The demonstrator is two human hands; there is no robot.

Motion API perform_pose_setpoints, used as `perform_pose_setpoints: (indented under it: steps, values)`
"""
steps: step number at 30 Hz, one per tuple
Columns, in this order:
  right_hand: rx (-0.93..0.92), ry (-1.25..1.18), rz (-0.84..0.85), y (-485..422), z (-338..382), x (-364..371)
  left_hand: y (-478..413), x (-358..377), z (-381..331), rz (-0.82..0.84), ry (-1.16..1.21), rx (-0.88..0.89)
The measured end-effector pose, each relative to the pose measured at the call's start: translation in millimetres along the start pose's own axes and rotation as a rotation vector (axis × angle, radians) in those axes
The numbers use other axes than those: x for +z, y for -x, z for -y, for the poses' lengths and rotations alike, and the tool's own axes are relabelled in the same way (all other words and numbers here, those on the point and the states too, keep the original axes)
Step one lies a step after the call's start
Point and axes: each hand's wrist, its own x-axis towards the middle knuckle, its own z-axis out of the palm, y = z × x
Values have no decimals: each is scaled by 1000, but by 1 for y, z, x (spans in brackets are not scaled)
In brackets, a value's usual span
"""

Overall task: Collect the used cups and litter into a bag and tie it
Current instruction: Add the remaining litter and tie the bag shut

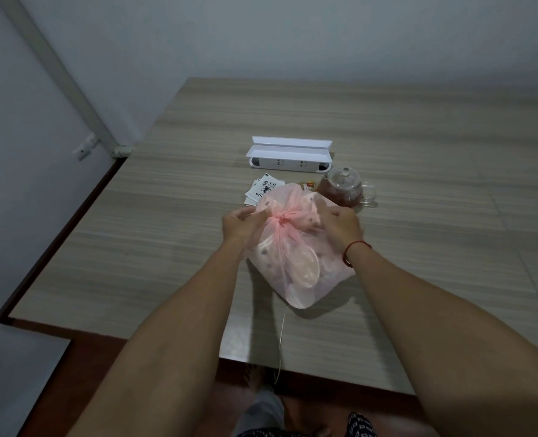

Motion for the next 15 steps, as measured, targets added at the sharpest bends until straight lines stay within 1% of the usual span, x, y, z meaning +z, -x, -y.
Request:
perform_pose_setpoints:
  steps: [1, 2, 3, 4, 5, 7, 8, 9, 11, 15]
  values:
    - [26, 0, -82, -1, -6, -6, 3, -1, 2, -12, 14, -16]
    - [59, 51, -159, -1, -12, -10, 5, -3, 5, -28, 16, -28]
    - [132, 119, -193, -1, -21, -12, 6, -3, 8, -50, 10, -32]
    - [212, 148, -178, 1, -29, -15, 9, -3, 11, -72, -9, -28]
    - [309, 94, -127, 3, -37, -15, 12, -3, 16, -89, -31, -29]
    - [425, -117, 20, 13, -46, -14, 18, -1, 24, -43, -49, -77]
    - [442, -195, 72, 18, -49, -13, 22, -1, 28, -5, -46, -108]
    - [440, -206, 101, 24, -49, -11, 28, -1, 30, 24, -44, -130]
    - [392, -149, 101, 33, -47, -5, 36, -2, 35, 29, -49, -143]
    - [284, -34, 148, 48, -30, 16, 47, -23, 33, -118, -48, -89]
